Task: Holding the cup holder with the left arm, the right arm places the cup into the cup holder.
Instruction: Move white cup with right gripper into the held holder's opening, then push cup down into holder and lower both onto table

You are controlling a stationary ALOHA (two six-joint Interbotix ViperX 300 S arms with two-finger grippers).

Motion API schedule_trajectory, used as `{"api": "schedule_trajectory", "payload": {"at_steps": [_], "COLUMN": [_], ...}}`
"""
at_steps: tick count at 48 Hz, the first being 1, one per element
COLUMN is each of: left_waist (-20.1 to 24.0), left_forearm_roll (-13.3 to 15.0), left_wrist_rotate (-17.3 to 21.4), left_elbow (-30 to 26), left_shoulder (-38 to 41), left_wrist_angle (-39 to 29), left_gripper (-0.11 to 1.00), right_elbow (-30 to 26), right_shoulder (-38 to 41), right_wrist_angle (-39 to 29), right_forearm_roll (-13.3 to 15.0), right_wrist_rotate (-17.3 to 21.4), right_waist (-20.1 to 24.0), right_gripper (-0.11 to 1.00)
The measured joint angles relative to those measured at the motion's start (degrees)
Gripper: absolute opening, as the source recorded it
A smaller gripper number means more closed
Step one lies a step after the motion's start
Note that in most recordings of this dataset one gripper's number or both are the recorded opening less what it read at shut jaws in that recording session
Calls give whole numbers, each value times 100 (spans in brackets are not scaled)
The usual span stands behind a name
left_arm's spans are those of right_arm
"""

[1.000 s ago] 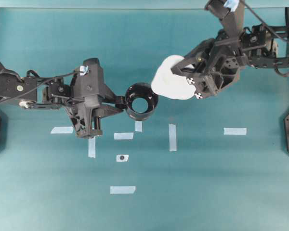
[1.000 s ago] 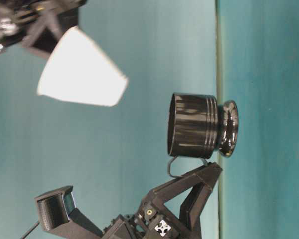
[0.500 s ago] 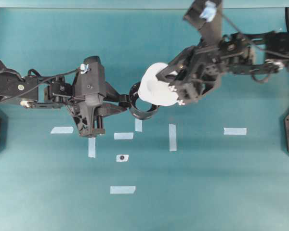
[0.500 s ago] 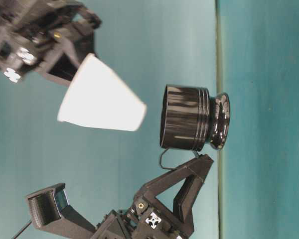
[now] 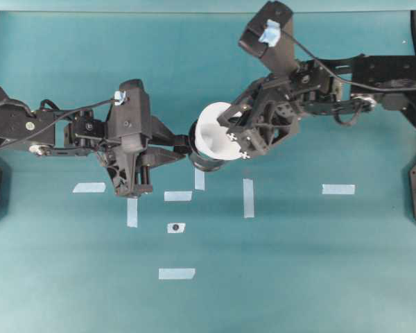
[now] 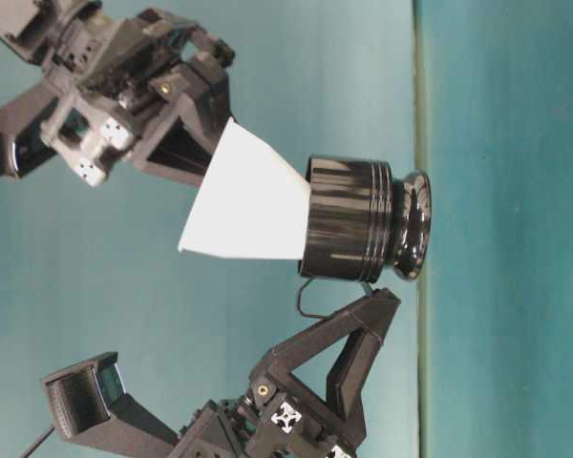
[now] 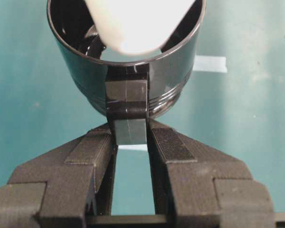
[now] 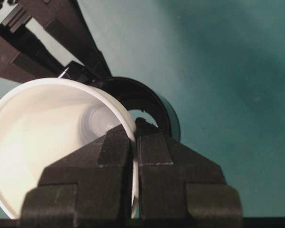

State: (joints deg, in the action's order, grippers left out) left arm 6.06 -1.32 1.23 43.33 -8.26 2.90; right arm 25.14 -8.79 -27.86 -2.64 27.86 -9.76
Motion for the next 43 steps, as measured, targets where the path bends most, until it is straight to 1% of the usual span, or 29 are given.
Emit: {"api": "schedule_trajectory", "payload": {"at_steps": [6, 21, 28, 31, 34, 40, 43], "left_waist": [0, -35, -53, -62, -70, -88, -105], "left_forearm_roll": [0, 9, 9, 0, 0, 9, 9], "left_wrist_rotate": [0, 0, 9, 9, 0, 0, 0], "left_elbow": [0, 9, 9, 9, 9, 9, 9], "left_shoulder": [-9, -9, -9, 0, 0, 18, 18], "left_wrist_angle": [9, 114, 167, 176, 176, 185, 193], "left_gripper": [23, 23, 23, 23, 23, 23, 23], "right_elbow": [-26, -26, -26, -26, -26, -26, -26], "right_shoulder": [44, 105, 141, 149, 149, 149, 149], "right_wrist_angle": [-26, -334, -334, -352, -352, -369, -369], "right_forearm_roll": [9, 9, 18, 44, 62, 79, 97], "right_wrist_rotate": [0, 0, 0, 0, -9, 0, -9], "right_waist": [0, 0, 9, 0, 0, 0, 0], "right_gripper": [3, 3, 6, 10, 15, 31, 41]}}
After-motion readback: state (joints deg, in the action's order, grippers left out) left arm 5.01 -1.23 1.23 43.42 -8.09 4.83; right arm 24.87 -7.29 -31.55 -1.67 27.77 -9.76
